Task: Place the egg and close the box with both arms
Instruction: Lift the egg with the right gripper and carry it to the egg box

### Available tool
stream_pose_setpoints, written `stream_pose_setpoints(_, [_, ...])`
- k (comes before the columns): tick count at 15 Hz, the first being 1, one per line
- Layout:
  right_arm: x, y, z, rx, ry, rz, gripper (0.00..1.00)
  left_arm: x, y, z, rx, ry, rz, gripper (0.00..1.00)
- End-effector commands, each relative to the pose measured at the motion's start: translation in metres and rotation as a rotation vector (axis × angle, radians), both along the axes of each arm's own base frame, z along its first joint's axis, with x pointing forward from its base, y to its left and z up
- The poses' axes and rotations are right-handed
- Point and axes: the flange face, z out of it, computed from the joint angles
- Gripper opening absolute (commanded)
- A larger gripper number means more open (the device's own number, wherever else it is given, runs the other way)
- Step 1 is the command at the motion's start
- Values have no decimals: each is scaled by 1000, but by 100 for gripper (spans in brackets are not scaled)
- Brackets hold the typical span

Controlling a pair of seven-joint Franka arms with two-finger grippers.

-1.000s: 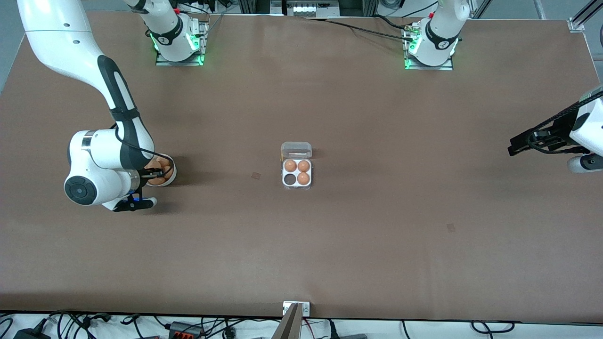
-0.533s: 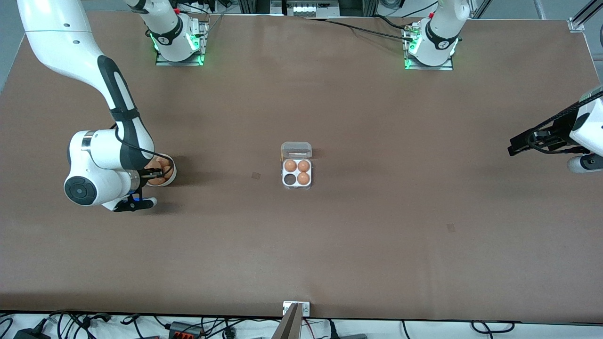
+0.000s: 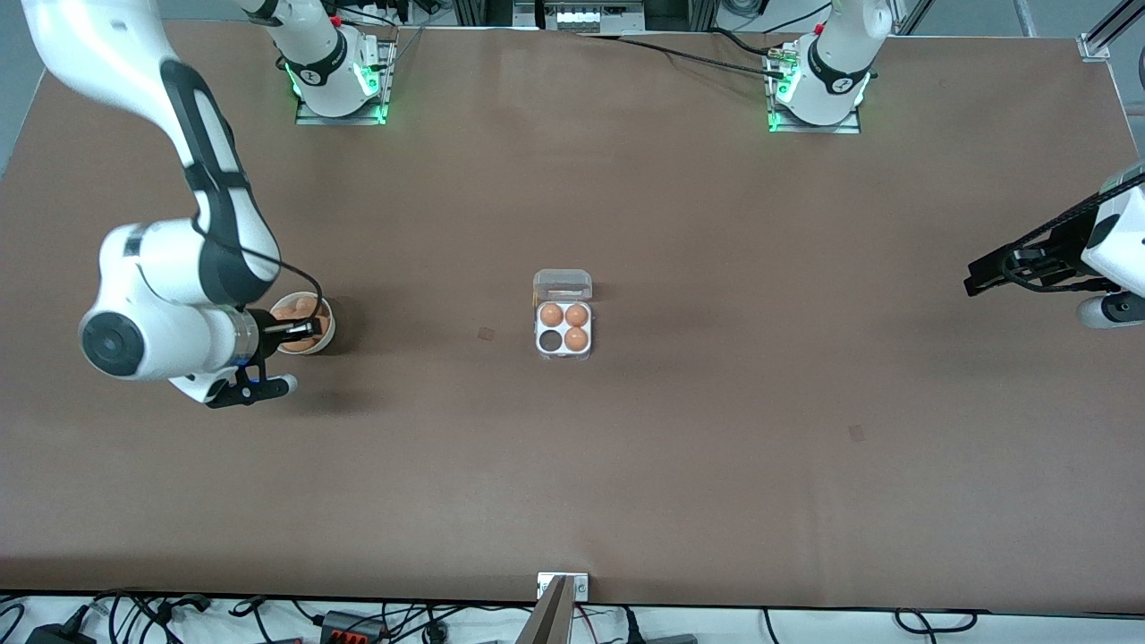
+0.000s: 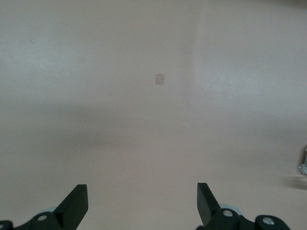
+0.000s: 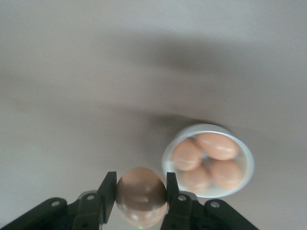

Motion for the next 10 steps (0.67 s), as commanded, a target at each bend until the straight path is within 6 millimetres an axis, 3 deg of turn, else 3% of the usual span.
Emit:
stream_pose_setpoints(1, [-2,46,21,119,-78,23,12,-2,0,5,7,1,-10,100])
stream_pose_setpoints(6, [-16,167,22,197,-259,148,12,-2,0,5,8,1,-10,100])
stream_pose_setpoints(8, [-24,205,12,210,-300,188,12,-2,0,5,10,1,-13,100])
stream_pose_setpoints(10, [-28,229,0,222,-348,195,12,-2,0,5,10,1,-13,100])
